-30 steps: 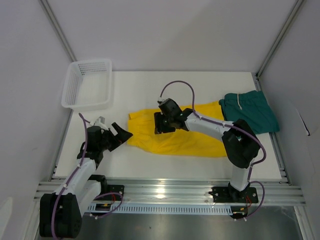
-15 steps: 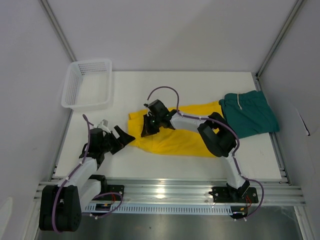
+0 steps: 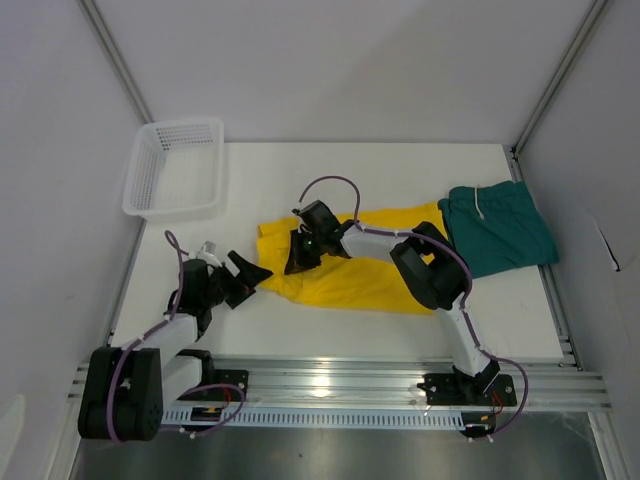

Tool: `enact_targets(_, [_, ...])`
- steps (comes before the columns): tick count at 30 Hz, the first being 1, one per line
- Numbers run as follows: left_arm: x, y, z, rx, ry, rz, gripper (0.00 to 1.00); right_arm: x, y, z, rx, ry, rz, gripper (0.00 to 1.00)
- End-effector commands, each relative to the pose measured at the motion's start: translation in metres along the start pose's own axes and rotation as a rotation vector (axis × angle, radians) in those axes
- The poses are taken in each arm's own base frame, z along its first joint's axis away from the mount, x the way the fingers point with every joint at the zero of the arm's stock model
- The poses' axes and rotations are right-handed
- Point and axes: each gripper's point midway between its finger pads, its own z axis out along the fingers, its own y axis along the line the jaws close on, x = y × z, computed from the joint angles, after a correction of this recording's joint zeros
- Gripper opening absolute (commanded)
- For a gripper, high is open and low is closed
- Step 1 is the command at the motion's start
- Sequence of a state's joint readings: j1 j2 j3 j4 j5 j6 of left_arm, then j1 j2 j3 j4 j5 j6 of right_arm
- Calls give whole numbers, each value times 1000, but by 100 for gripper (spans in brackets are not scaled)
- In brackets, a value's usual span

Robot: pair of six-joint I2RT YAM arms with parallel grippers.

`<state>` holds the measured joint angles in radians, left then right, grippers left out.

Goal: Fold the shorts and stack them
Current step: Fold the shorts

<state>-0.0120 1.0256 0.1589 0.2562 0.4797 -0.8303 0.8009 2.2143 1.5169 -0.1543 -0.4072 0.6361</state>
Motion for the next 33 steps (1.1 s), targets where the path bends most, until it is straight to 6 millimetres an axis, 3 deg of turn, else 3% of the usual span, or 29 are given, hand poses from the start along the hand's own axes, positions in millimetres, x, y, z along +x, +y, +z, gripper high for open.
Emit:
enact_targets(1, [4, 13, 7, -22, -4, -69, 99, 11, -25, 13, 70, 16, 7, 0])
enact_targets(14, [2, 26, 28, -75, -79, -190, 99, 22, -24, 21, 62, 26, 11, 0])
enact_targets(22, [-19, 14, 34, -56, -161, -124, 99, 28, -26, 23, 62, 46, 2, 0])
enact_targets(33, [-29, 11, 53, -8, -187, -106, 97, 39, -20, 25, 27, 78, -15, 0])
